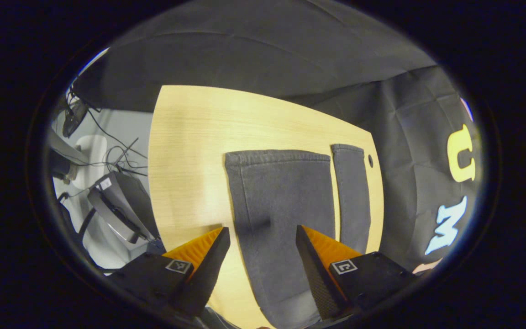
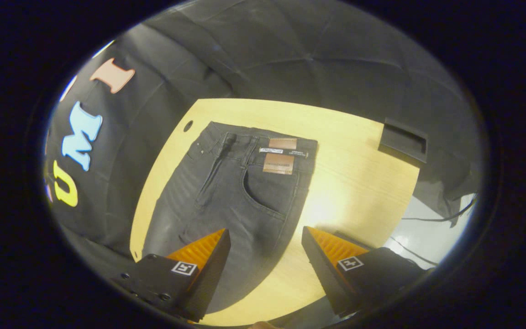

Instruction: Grasp the waist and the cuffs of the jeans and fold them to make the two legs overlap; first hold the waist and fold one-third of the jeans toward the cuffs, then hold the cuffs and fold the remaining one-third in the same direction to finish folding.

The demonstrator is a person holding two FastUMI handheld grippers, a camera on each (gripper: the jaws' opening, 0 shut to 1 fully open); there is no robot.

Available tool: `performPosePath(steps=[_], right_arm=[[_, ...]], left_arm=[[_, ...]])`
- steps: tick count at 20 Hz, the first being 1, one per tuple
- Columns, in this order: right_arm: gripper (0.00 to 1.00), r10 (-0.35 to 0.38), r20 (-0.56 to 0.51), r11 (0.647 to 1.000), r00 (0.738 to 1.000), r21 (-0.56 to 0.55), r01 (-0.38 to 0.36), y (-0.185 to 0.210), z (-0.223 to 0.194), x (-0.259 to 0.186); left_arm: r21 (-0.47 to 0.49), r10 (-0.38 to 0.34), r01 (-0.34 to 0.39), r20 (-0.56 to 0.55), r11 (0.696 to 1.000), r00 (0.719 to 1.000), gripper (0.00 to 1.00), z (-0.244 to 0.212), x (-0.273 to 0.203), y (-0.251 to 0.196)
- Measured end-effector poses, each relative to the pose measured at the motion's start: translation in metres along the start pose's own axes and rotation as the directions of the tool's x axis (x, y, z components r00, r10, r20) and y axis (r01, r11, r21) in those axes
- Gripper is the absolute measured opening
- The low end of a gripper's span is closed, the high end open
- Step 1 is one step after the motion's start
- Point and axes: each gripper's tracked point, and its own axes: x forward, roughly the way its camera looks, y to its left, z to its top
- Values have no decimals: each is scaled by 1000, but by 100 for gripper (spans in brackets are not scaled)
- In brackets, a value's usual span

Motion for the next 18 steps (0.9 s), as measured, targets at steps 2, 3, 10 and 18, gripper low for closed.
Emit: performPosePath(steps=[2,3,10,18], right_arm=[[95,6,-13,998,1000,55,-6,-2,3,5],[95,4,-11,997,1000,82,-3,-6,3,7],[94,-10,-25,987,1000,159,14,-15,7,19],[82,36,-56,982,998,186,-25,0,12,44]], left_arm=[[-23,-22,22,-3,999,1000,95,0,9,-1],[-23,-32,32,0,999,999,93,3,12,-5],[-61,-81,80,-11,995,997,62,-1,27,-14],[-105,-100,96,-27,990,995,14,-3,29,-8]])
